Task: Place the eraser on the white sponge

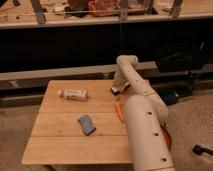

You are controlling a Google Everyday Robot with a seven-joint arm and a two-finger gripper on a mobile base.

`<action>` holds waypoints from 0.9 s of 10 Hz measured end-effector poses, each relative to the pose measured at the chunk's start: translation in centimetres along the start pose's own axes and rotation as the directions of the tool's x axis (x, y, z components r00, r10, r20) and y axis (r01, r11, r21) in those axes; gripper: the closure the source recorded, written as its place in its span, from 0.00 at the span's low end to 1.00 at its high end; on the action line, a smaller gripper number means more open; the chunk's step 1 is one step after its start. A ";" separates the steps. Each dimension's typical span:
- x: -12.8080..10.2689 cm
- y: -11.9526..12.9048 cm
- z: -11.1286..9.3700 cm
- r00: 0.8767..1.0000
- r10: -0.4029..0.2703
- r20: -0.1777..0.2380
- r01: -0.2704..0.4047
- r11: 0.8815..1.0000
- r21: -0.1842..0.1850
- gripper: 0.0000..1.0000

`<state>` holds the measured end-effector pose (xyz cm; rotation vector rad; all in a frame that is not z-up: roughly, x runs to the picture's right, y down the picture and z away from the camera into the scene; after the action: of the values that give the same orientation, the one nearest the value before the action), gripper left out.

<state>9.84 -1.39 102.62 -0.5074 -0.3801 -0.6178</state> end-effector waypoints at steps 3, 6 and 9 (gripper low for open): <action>-1.0 -0.4 -0.6 1.000 -0.013 -0.003 0.013 1.000 0.001 0.98; -1.4 -0.4 -1.0 1.000 -0.020 -0.005 0.020 1.000 -0.001 0.98; -1.9 -0.3 -1.8 1.000 -0.027 -0.007 0.027 1.000 -0.003 0.98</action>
<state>8.55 -1.75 100.39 -0.5032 -0.3803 -0.6464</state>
